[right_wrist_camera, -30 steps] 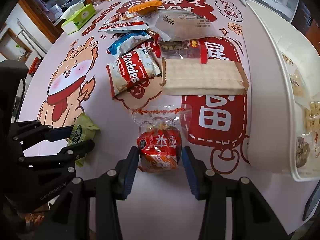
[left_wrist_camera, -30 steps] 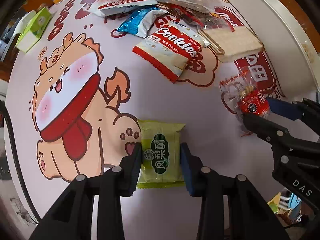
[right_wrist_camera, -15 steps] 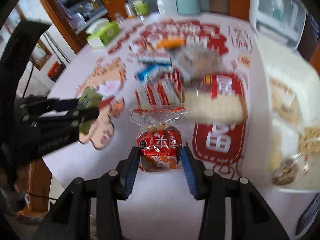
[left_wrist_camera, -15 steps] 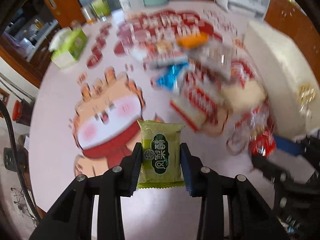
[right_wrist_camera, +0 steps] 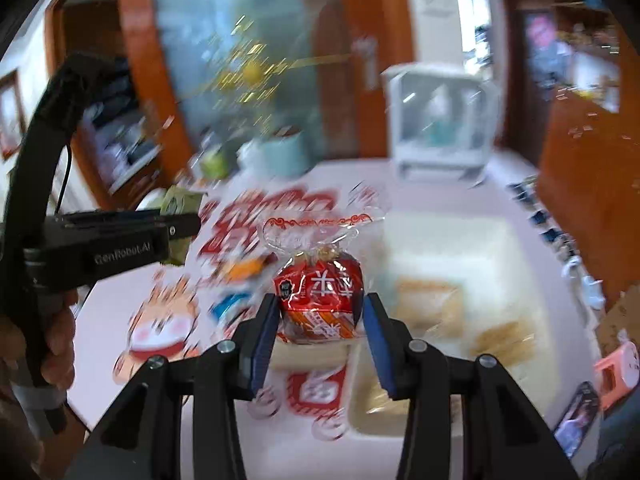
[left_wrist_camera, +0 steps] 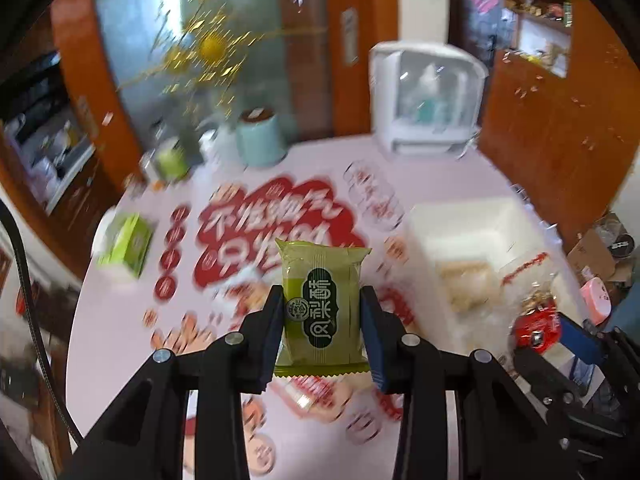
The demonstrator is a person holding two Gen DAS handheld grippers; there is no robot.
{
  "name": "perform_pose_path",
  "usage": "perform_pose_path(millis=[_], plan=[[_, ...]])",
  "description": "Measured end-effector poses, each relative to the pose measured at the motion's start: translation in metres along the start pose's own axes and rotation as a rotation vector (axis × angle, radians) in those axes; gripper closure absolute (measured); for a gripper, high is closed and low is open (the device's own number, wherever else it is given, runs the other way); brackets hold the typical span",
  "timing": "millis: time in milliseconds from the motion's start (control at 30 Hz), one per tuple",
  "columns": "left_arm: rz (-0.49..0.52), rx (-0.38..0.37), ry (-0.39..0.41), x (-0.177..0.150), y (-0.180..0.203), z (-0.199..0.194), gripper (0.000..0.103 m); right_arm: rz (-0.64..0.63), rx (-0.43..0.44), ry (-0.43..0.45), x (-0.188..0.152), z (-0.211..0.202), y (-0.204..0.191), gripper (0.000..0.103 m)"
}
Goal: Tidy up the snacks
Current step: 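Carry both packs over the white tray and open both grippers to drop them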
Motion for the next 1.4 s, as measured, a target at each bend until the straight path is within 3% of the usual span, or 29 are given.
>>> perform_pose_path(millis=[200, 433, 900, 1400], plan=[[0.047, -0.054, 0.098, 0.048, 0.058, -0.012, 0.068, 0.05, -0.132, 0.127, 0.023, -0.036, 0.039, 0.059], [0.105, -0.089, 0.161, 0.081, 0.121, -0.017, 0.068, 0.106, -0.206, 0.173, 0.029, -0.05, 0.078, 0.059], [0.204, -0.063, 0.068, 0.081, 0.195, 0.04, 0.068, 0.145, -0.275, 0.095, 0.014, -0.036, 0.122, 0.059], [0.267, -0.021, 0.012, 0.069, 0.21, 0.065, 0.067, 0.174, -0.27, 0.015, 0.007, -0.012, 0.134, 0.055]])
Point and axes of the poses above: each gripper's, at about its wrist camera, not at the fingertips, and z roughly the way its jaws point, y to its right, x to its top, the point moved 2 cm from there along z, roughly the way its jaws point, and after that the axes turned 8 degrees about x, right-handed, at the moved point
